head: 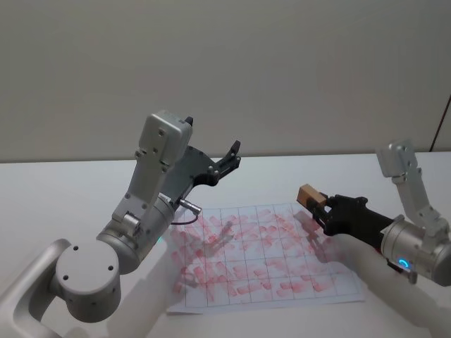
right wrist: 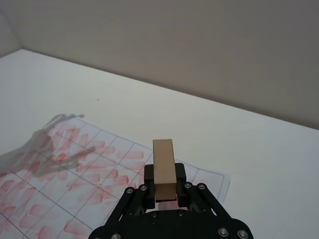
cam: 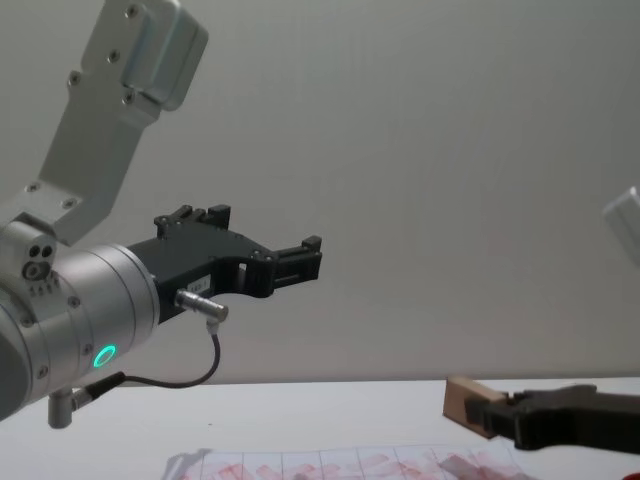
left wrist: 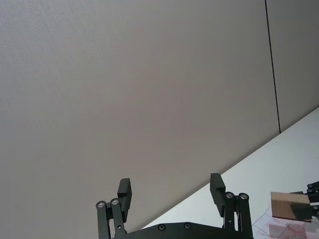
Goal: Use the one hand to pick up the stamp and affix it onto the A4 paper.
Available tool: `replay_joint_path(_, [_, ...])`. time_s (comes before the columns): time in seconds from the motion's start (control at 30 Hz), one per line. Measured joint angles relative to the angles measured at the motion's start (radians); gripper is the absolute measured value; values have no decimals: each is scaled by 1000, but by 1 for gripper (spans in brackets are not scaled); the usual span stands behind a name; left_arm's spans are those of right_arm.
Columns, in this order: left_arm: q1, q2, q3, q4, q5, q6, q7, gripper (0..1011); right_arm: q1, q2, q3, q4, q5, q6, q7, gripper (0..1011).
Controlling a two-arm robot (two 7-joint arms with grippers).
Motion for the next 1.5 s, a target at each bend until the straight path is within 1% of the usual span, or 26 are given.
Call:
replay_joint_path(0.17, [0, 0, 0, 0, 0, 0, 0, 1001, -2, 5, -5, 8, -22, 19, 6, 216])
replay_joint_path(0.37, [0, 0, 0, 0, 0, 0, 0, 1001, -12, 12, -9, 12, -33, 33, 7, 216])
replay_joint_path(0.8, [0, 0, 0, 0, 0, 0, 0, 1001, -27, 13, -19, 27, -28, 42, 3, 216])
replay_joint_path(1.1, [0, 0, 0, 0, 0, 0, 0, 1001, -27, 7, -26, 42, -21, 40, -5, 216])
replay_joint_path(1.4, [0, 0, 0, 0, 0, 0, 0, 1001, -25, 5, -31, 49, -20, 40, -10, 216])
replay_joint_path(1.5, [0, 0, 0, 0, 0, 0, 0, 1001, -25, 5, -32, 49, -23, 32, -12, 216])
